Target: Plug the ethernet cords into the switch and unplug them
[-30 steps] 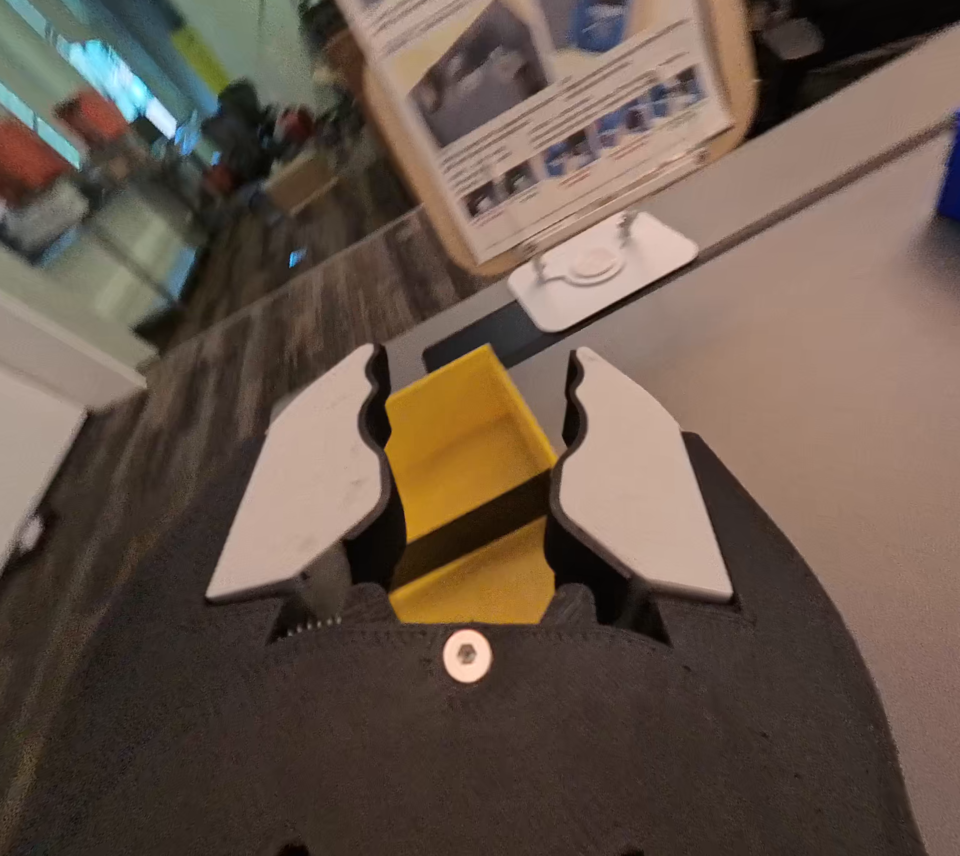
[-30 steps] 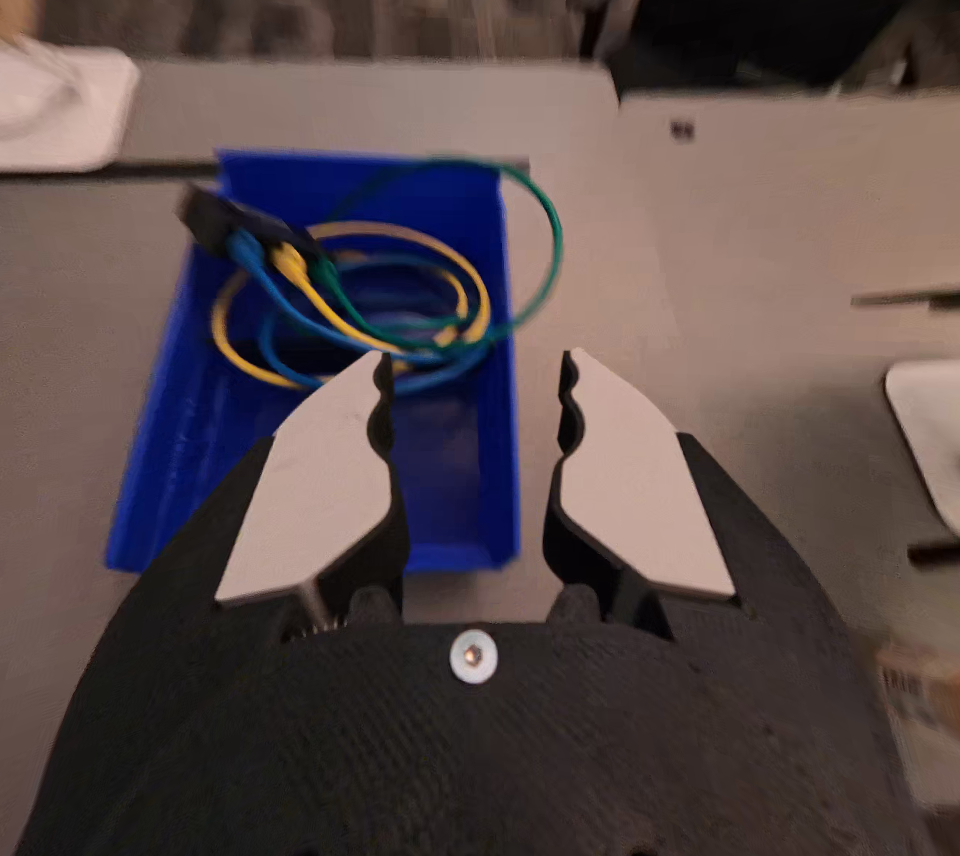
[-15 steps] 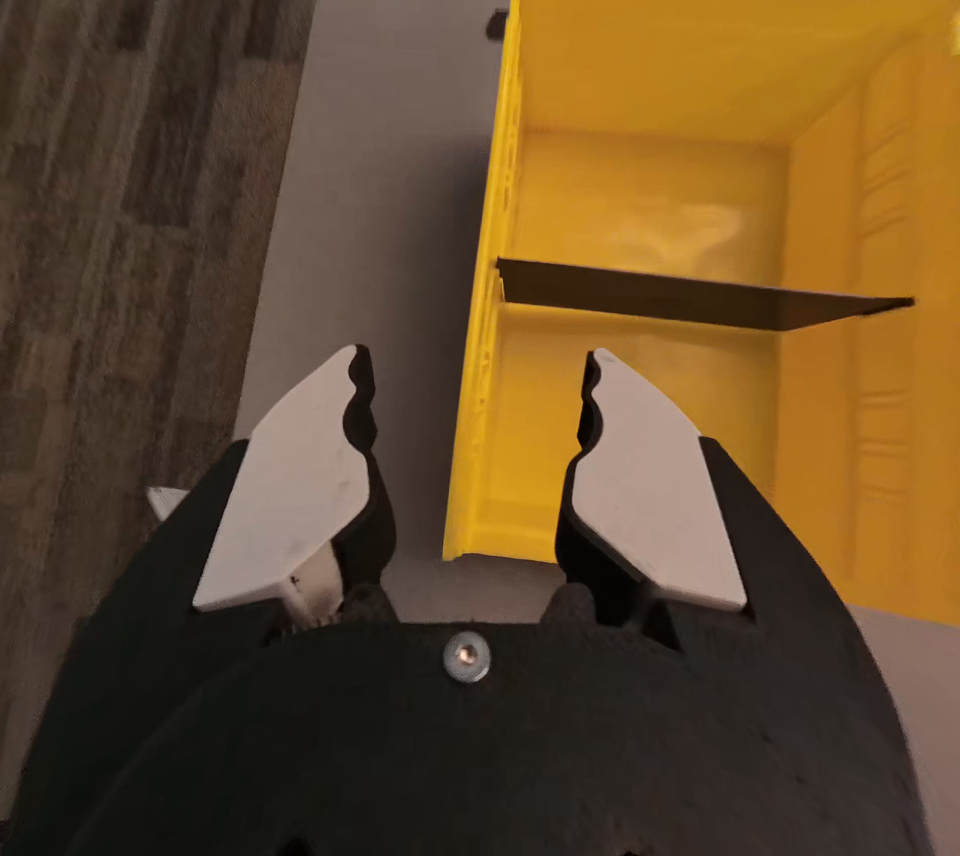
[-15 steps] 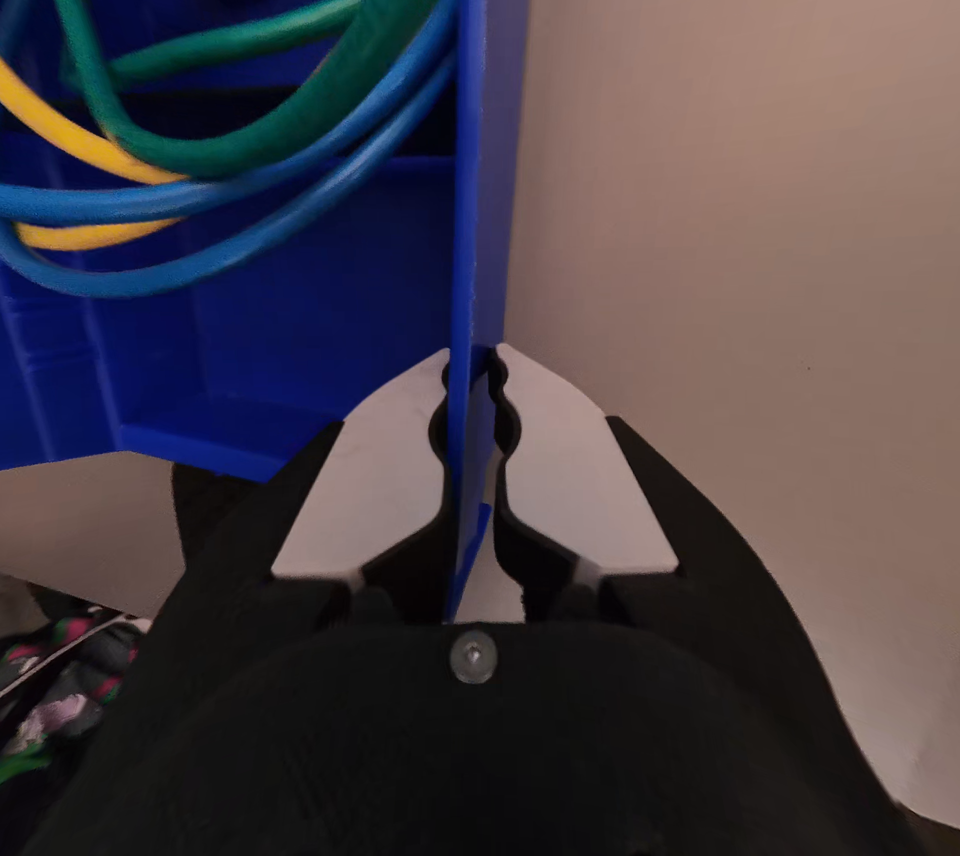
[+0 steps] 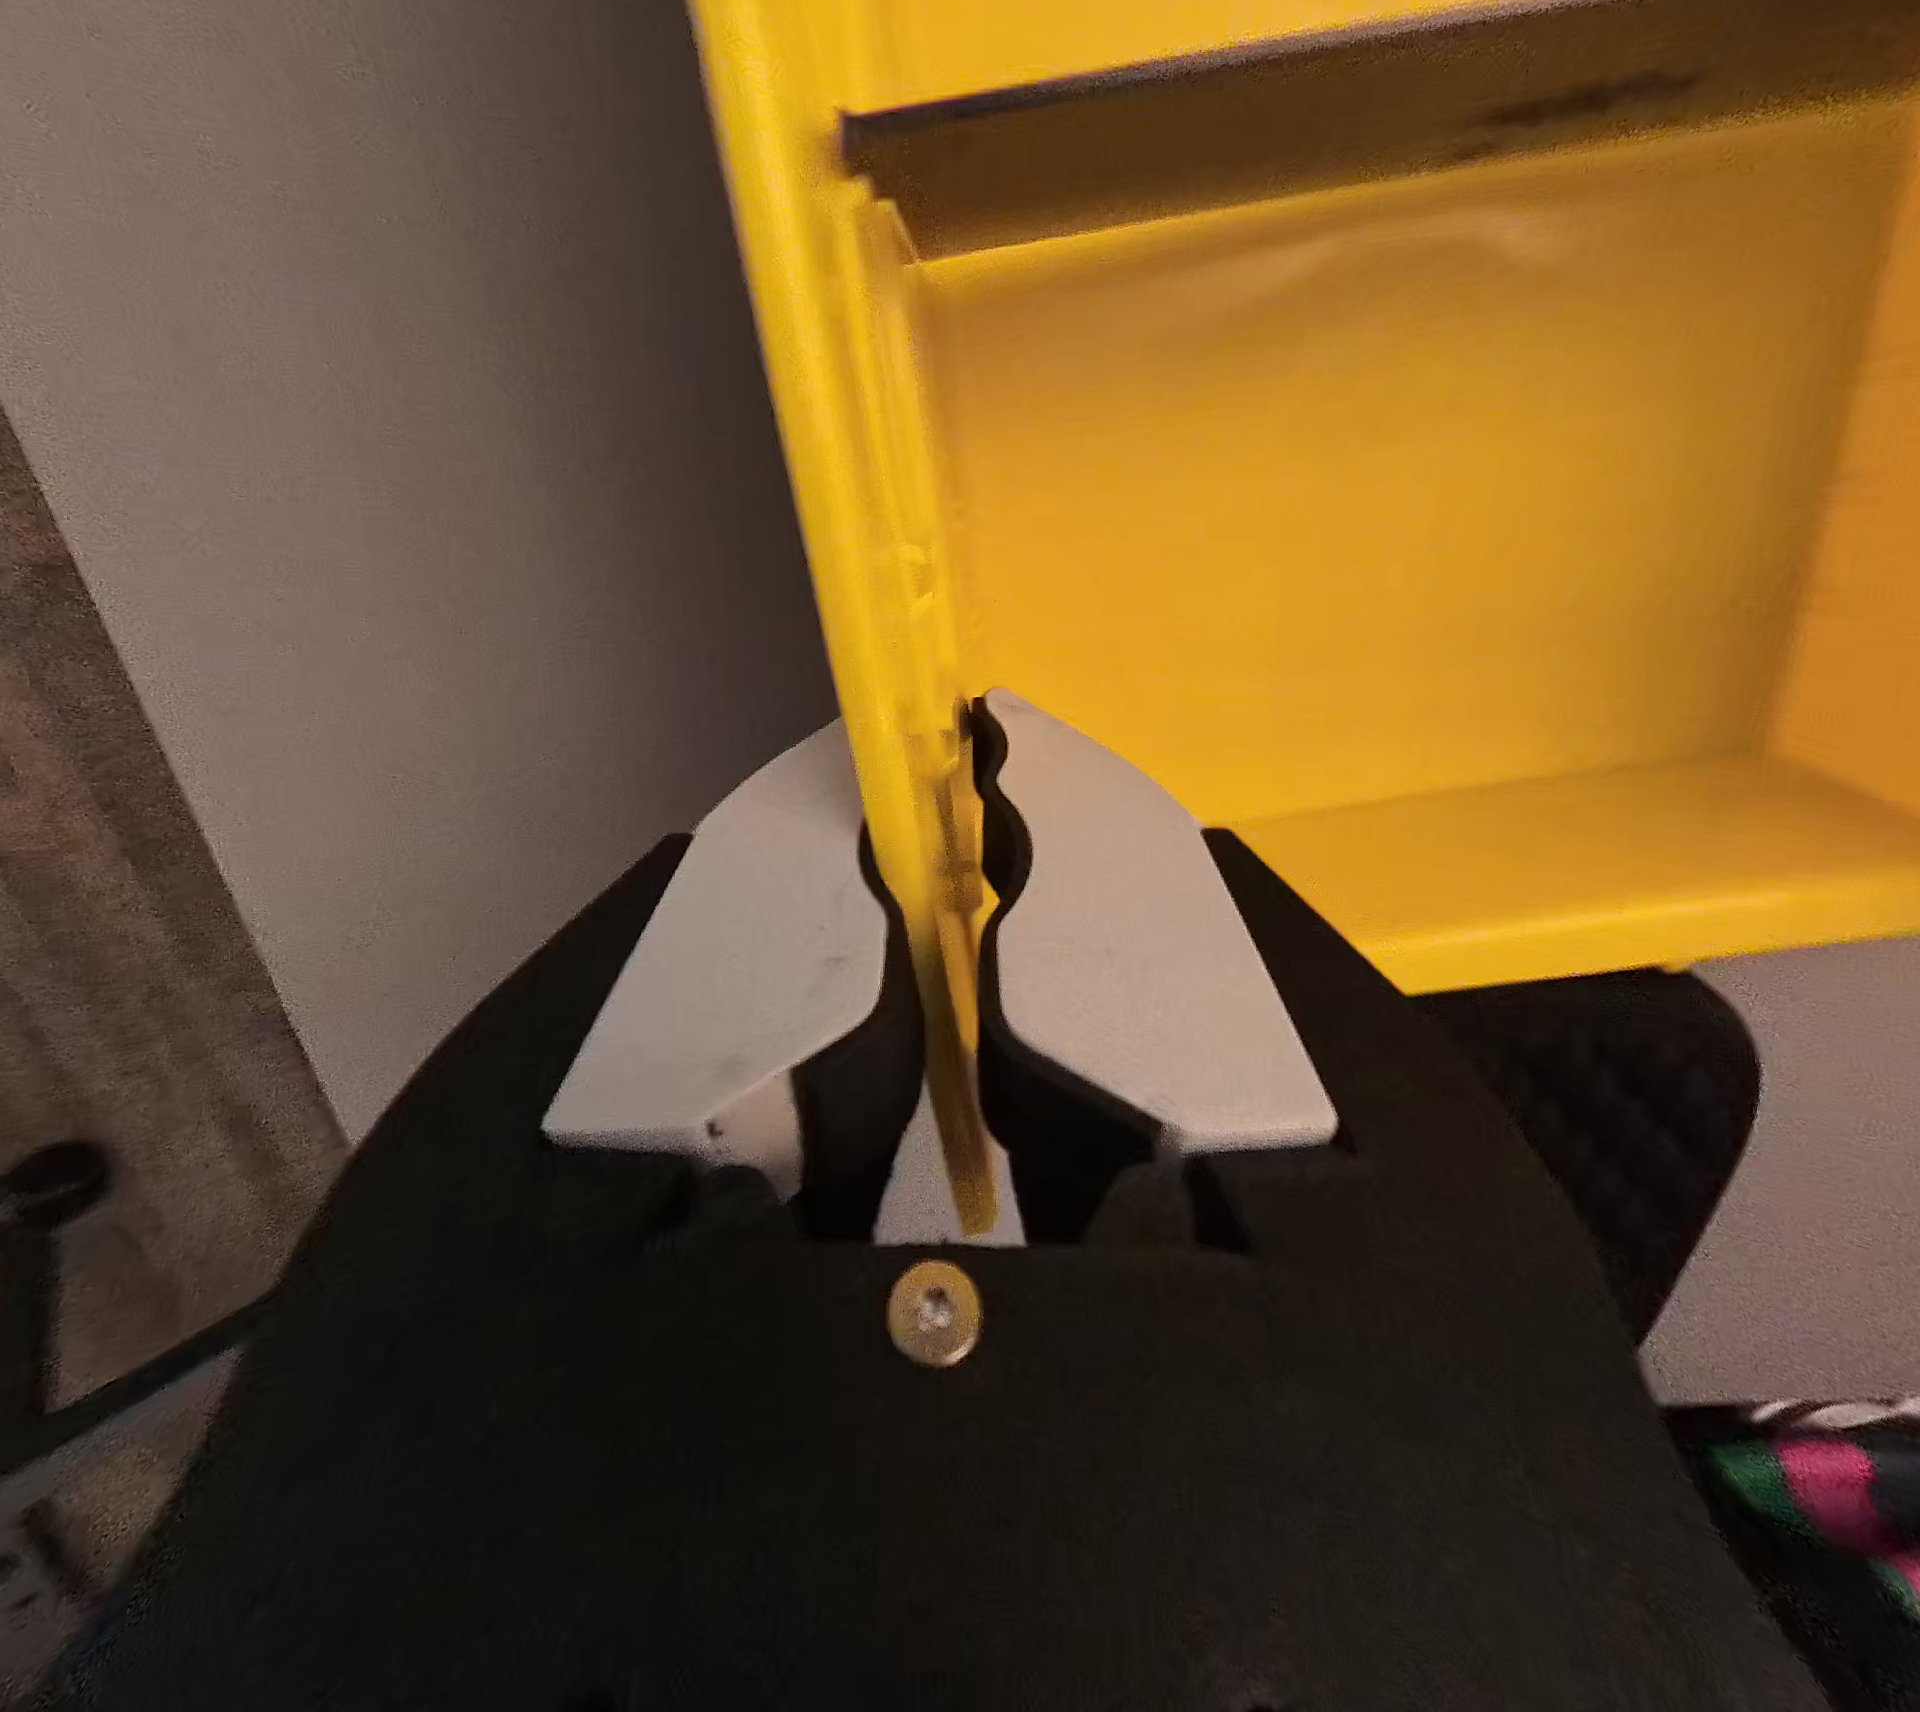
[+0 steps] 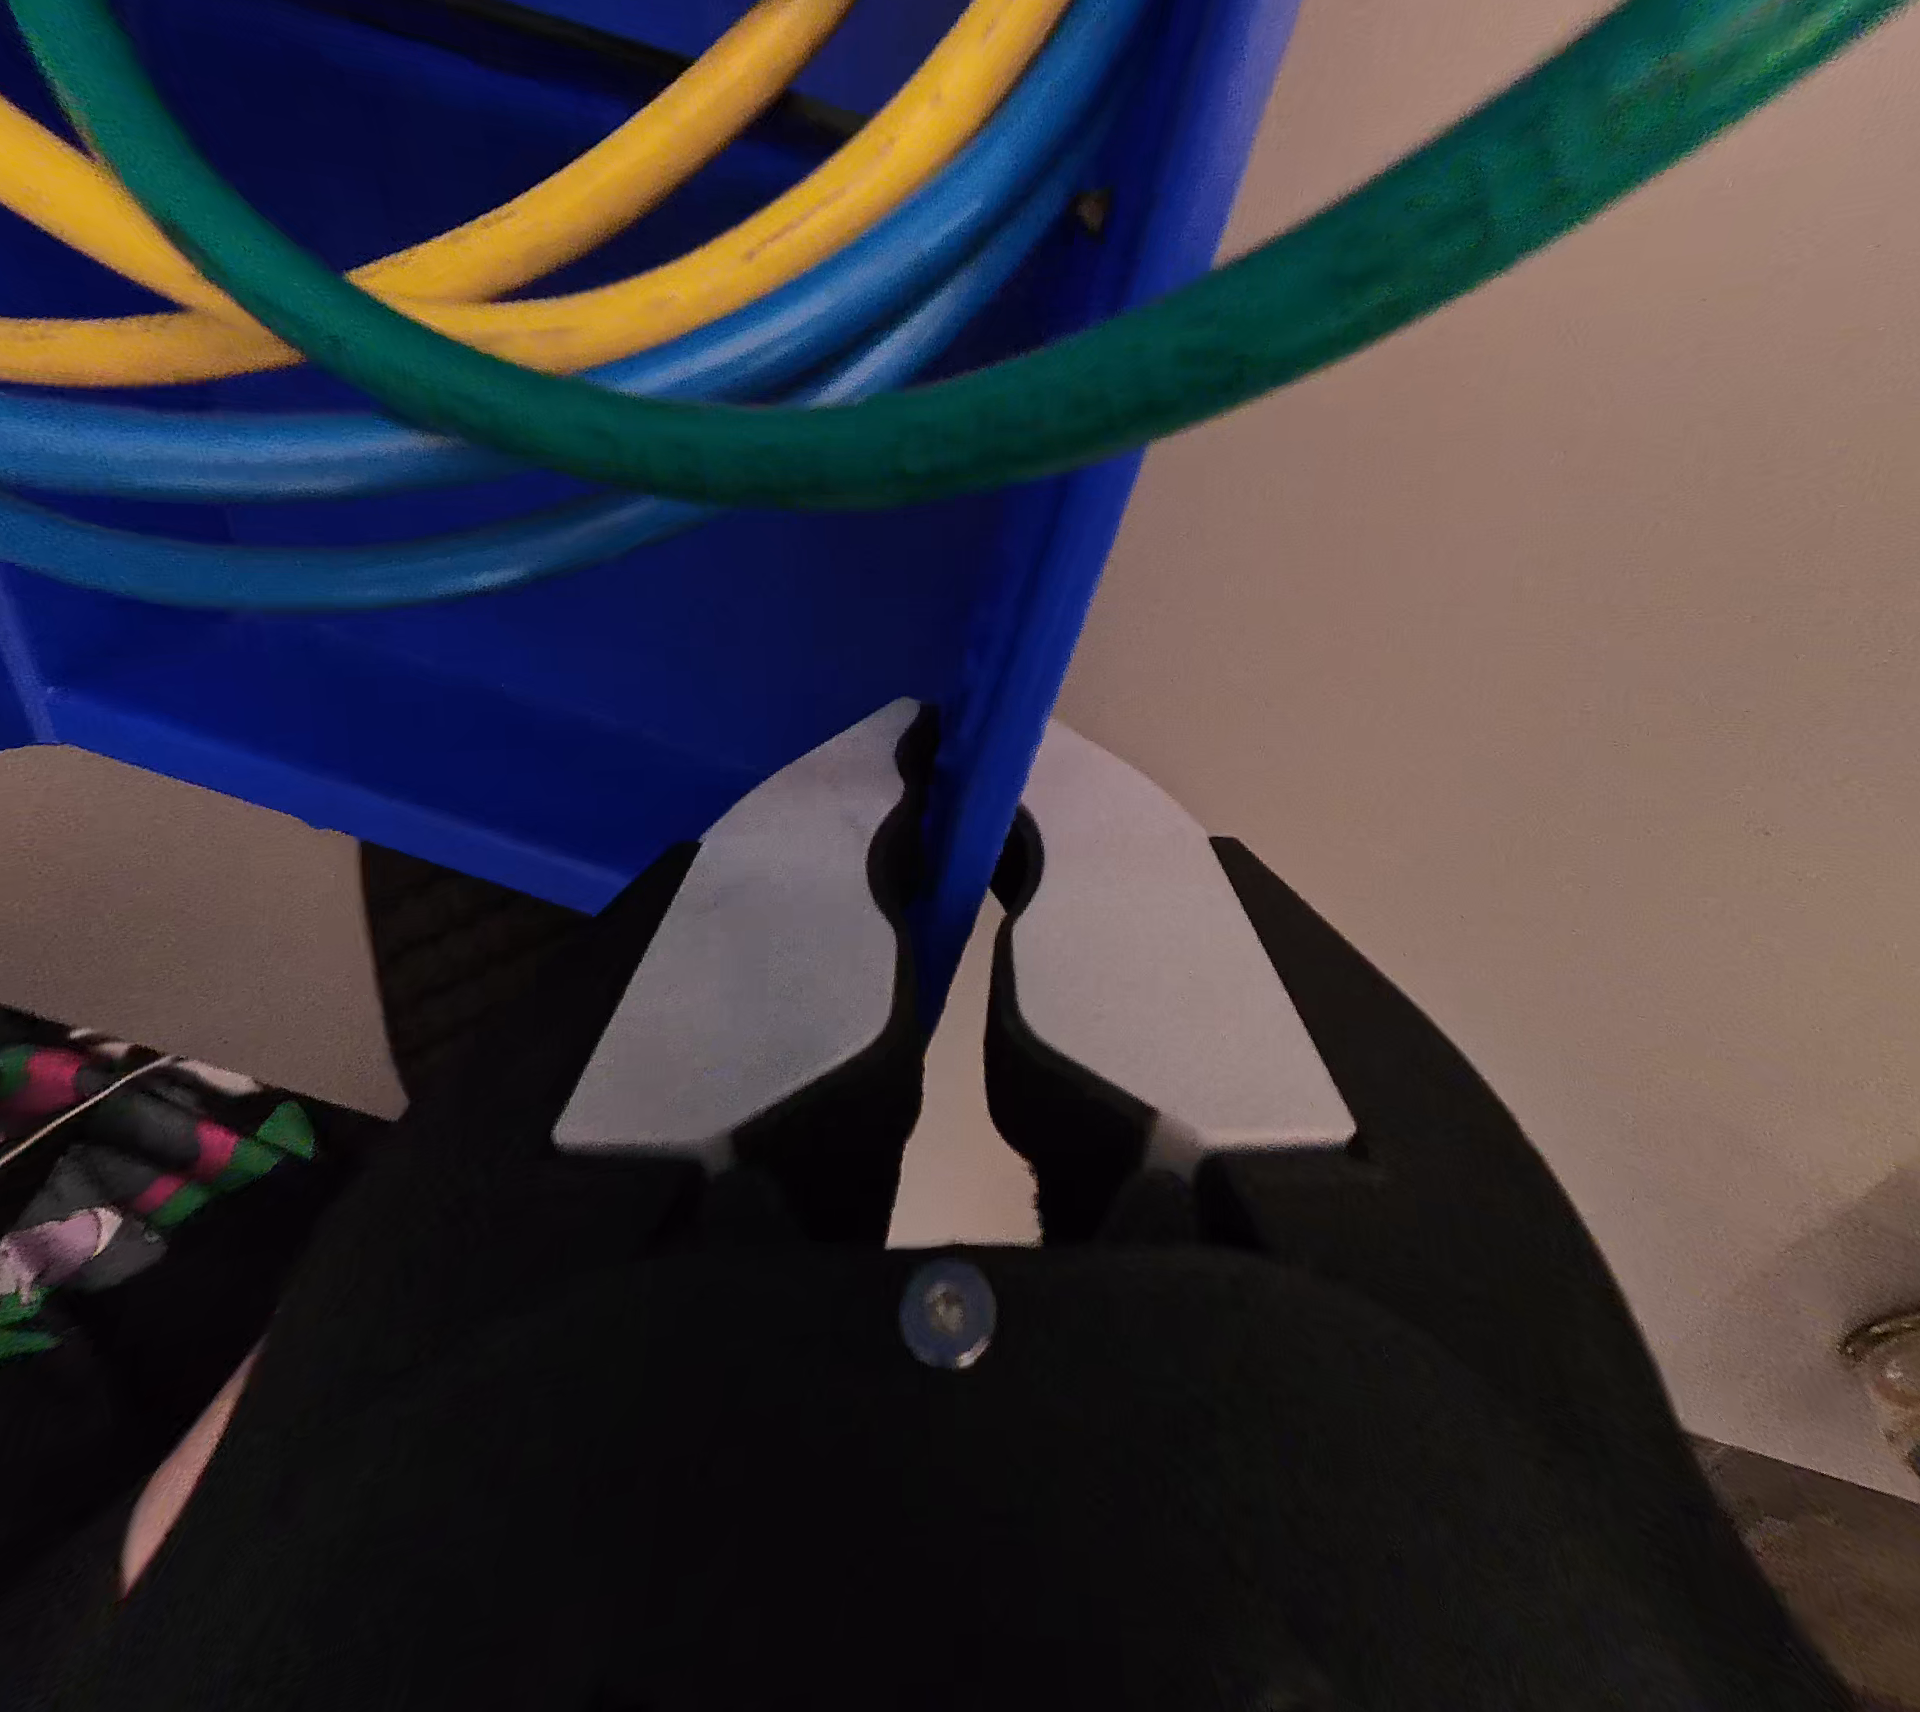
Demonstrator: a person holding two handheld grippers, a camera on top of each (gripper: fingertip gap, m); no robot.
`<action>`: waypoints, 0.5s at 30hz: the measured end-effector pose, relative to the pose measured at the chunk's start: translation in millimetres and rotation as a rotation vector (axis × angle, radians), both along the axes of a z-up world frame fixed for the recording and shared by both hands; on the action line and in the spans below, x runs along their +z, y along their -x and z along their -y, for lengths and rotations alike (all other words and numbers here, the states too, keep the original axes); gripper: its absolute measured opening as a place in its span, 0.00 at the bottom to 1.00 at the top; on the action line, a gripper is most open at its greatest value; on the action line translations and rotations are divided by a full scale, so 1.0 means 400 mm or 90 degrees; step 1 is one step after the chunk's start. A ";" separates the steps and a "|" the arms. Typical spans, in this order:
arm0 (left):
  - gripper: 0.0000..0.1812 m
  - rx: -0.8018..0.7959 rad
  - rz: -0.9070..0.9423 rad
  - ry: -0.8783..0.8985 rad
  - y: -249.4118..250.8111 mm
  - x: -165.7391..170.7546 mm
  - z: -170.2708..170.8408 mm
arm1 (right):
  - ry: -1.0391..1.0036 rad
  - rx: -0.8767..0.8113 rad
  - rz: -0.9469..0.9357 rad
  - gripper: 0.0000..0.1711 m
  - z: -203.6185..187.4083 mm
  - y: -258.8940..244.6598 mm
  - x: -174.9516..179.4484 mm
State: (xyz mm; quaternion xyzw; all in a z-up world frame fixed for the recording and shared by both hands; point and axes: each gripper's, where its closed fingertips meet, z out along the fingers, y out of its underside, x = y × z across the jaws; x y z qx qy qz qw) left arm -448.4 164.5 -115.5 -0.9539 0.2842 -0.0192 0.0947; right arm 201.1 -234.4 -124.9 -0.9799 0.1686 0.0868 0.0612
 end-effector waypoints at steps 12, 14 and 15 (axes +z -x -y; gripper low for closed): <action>0.16 -0.202 -0.152 0.090 -0.255 -0.001 0.178 | 0.073 0.158 0.007 0.08 -0.141 0.198 0.005; 0.17 -0.244 -0.153 0.104 -0.283 0.003 0.214 | 0.071 0.174 0.015 0.08 -0.150 0.203 0.010; 0.16 -0.259 -0.159 0.101 -0.289 0.010 0.226 | 0.065 0.175 0.028 0.09 -0.153 0.197 0.018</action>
